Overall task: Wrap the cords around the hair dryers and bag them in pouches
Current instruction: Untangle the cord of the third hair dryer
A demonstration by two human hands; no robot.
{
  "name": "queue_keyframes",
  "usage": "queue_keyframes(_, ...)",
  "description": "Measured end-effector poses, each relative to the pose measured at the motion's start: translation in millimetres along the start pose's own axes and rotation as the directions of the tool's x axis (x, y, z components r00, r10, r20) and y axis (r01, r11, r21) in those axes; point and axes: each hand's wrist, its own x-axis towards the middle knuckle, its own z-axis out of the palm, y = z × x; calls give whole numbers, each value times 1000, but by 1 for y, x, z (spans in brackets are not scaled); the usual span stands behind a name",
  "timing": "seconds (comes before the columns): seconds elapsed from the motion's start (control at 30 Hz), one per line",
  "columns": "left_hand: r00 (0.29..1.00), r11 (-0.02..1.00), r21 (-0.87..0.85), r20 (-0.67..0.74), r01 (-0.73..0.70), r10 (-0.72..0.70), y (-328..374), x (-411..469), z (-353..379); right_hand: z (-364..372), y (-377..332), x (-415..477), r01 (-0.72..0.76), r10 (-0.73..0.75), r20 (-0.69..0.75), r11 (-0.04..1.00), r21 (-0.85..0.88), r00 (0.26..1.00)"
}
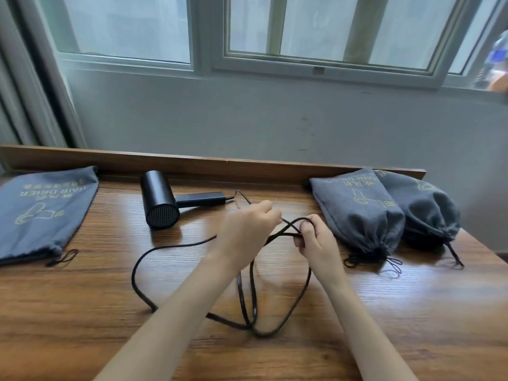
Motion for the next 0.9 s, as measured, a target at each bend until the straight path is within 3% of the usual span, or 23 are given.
queue_keyframes(0.07, 955, 949, -215, -140, 229, -262, -9, 5, -17, -5, -2, 4, -82, 89, -76, 992, 96, 993)
queue_keyframes(0.17, 730, 719, -537, -253, 440, -635, -31, 15, -47, -14, -4, 7, -109, 124, -107, 984, 143, 986)
queue_keyframes(0.23, 636, 629, -601, -243, 494, -732, -44, 15, -54, -13, -4, 7, -106, 116, -56, 982, 157, 992)
queue_keyframes(0.3, 607, 599, -602, -227, 527, -762, -50, 10, -56, -9, -6, 7, -113, 121, -30, 973, 203, 992)
queue_keyframes(0.37, 631, 638, -551, -238, 538, -738, -48, 3, -53, -8, -7, 7, -123, 140, -50, 959, 255, 989)
queue_keyframes(0.47, 848, 875, -175, -222, 452, -482, -36, 1, -38, -12, -7, 7, -86, 115, -71, 943, 321, 991)
queue_keyframes(0.57, 960, 947, 160, -74, 279, -271, -7, 1, -19, -10, -7, 5, 1, 10, -46, 971, 238, 999)
queue_keyframes(0.7, 1000, 978, 206, 25, -19, 15, 31, 5, -5, -2, -9, 0, 123, -126, 8, 983, 133, 992)
queue_keyframes(0.8, 990, 995, 81, 118, 66, -75, 37, 6, -3, -4, -10, 1, 118, -123, 11, 974, 193, 992)
queue_keyframes(0.9, 988, 992, 4, 85, 127, -127, 37, 5, -3, -6, -7, 4, 49, -51, -1, 965, 257, 999)
